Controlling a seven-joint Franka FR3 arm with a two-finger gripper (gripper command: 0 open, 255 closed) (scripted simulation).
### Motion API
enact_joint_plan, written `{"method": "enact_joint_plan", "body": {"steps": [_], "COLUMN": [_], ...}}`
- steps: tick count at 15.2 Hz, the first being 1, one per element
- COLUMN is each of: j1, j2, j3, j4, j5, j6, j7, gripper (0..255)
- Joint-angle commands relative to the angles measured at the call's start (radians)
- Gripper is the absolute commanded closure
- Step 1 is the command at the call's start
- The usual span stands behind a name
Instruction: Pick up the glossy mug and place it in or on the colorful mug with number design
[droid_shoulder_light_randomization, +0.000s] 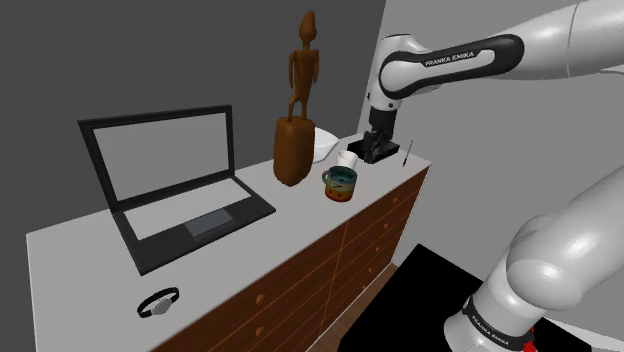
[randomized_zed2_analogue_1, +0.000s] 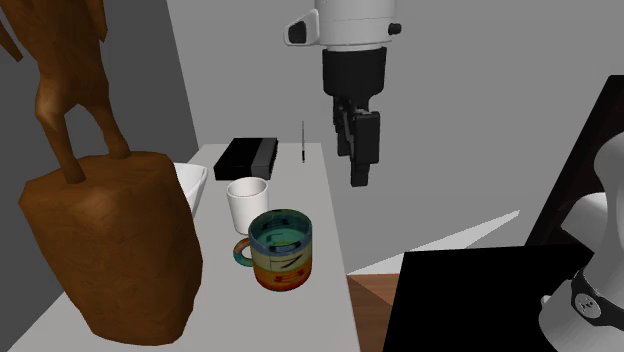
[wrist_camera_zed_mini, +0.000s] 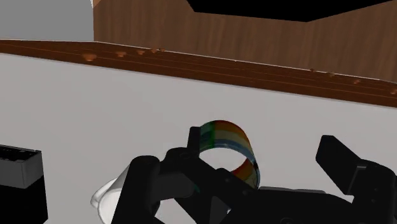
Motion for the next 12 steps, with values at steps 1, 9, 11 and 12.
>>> {"method": "enact_joint_plan", "body": {"steps": [1,9,11,12], "j1": [-0.006,-0.034,-0.044,-0.050], "j2": [0.076,0.377,0.455,0.494], "j3": [-0.016,-0.054,-0.058,-0.059], "j4": [0.045,0.280,0.353,0.393], "j5": [0.002,0.041,0.055,0.062], "j6": [0.035,0.113,0.119,0.121], "j7": [-0.029,-0.132,-0.157,-0.168], "gripper": [0,0,0,0]}}
